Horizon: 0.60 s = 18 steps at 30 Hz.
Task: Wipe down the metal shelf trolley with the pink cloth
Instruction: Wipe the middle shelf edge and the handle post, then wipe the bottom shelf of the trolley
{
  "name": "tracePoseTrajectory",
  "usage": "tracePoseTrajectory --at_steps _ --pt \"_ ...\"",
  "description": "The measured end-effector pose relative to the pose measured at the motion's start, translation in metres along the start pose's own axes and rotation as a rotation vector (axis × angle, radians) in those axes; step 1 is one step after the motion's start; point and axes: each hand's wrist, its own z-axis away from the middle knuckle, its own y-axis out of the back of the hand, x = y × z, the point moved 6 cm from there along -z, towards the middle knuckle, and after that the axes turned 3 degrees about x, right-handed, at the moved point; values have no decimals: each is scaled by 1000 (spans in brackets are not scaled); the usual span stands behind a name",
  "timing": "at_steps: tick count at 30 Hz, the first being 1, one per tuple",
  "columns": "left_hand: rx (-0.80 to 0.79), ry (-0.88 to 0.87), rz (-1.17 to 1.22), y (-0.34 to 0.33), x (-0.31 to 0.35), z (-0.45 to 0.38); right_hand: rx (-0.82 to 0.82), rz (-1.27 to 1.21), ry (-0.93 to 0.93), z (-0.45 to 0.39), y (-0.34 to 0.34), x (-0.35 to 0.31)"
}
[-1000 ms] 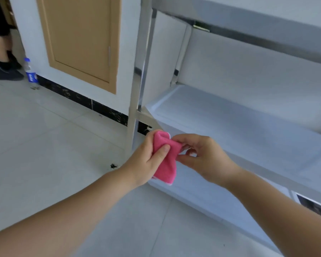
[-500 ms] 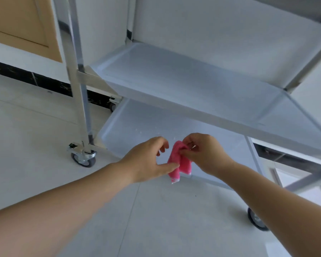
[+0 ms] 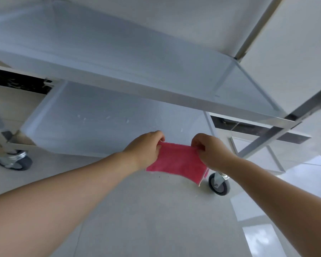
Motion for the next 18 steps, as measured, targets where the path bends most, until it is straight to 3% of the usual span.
tracePoseTrajectory --at_steps 5,12,16,18 --pt "-59 4 -59 -51 19 -37 0 115 -23 -3 -5 51" --pt "121 88 -47 -85 37 -86 15 262 69 -43 -14 112" --pt "104 169 -258 -88 38 -79 -134 348 117 -62 -32 130" --pt "49 191 -337 -86 40 -66 -150 397 232 -64 -39 130"
